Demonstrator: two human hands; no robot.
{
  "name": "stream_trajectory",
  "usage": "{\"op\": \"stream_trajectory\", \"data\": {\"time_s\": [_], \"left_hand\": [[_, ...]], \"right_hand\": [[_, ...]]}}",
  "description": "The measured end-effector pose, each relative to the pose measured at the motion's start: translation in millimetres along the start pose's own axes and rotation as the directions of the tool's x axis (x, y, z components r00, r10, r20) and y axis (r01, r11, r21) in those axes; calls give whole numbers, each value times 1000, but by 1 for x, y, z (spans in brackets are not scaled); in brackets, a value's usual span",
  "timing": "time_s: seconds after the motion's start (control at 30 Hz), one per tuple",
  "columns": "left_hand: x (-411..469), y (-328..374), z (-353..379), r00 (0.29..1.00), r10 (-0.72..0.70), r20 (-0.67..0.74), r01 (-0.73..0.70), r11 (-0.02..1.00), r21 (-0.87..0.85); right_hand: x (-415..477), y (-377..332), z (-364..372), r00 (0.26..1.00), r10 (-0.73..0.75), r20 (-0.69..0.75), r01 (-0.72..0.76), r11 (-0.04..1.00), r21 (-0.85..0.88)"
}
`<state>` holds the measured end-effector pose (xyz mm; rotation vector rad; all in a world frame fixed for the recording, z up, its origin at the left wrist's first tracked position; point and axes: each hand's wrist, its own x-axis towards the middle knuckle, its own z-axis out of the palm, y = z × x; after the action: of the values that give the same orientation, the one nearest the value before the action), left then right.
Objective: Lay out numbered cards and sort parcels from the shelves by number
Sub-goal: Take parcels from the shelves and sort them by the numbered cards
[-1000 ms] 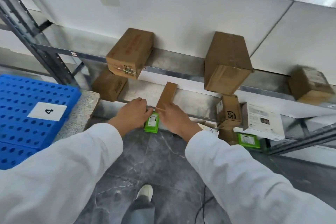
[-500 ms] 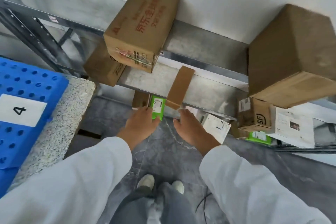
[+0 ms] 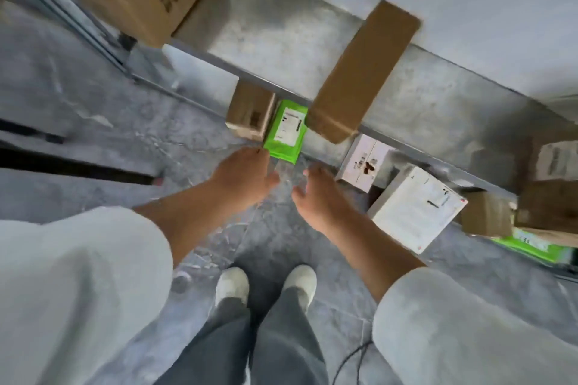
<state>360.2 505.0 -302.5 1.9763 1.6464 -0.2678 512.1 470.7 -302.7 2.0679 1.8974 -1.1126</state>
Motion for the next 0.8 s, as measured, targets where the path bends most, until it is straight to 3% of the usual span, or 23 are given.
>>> {"op": "stream_trajectory", "data": {"time_s": [0.3,0.43,0.57,0.8], "left_hand": [[110,-27,117,999,-21,-36,17,994,-112],[149,-52,166,1000,9,-23,-9,1000,-9],[199,-75,220,989,-139,-58,137,990,-40],[265,-89,274,920,-391,-32,357,869,-343]], "right_hand": [[117,83,81,991,120,55,-119,993,-11],[175,103,112,981,190,27,-191,977,90],[245,118,150,973,228,-35,-218,960,177],[329,124,202,936,352,25,-339,875,346]]}}
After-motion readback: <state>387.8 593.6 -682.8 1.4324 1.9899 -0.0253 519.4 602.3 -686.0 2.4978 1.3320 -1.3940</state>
